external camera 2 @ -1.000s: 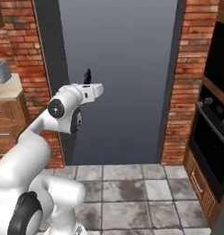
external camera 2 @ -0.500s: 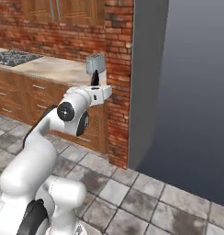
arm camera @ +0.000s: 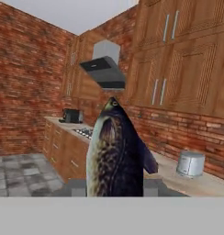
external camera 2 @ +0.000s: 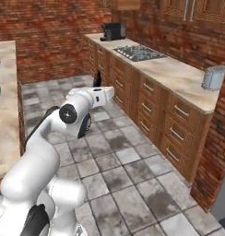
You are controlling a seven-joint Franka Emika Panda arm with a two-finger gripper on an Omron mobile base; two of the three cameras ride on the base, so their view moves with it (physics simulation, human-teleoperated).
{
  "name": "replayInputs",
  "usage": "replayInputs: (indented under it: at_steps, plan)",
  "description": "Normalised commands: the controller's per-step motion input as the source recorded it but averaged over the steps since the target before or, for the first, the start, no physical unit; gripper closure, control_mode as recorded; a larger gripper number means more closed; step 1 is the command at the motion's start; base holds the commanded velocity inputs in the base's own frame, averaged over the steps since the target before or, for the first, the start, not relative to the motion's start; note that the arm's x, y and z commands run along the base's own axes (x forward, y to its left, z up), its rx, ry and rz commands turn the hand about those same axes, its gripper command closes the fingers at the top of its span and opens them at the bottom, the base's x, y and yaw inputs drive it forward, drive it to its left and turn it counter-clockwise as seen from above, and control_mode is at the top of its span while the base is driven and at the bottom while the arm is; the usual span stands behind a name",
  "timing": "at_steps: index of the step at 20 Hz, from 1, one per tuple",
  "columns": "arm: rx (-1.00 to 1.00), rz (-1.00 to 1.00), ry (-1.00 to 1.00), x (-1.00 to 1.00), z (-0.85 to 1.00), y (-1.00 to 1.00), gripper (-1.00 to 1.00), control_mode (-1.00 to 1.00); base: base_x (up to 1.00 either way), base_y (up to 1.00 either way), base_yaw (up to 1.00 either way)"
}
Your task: Take the fish out of the fridge, briefly rinse it in the sink, and place it on the tray next to the sink.
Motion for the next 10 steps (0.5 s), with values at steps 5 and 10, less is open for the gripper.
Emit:
replayInputs:
  at_steps: [5, 10]
  plan:
    - [0.0, 0.0, 0.0, 0.0, 0.0, 0.0, 1.0, 1.0, -0.03, 0.0, 0.99]
    - [0.0, 0.0, 0.0, 0.0, 0.0, 0.0, 1.0, 1.0, 0.08, -0.74, 0.37]
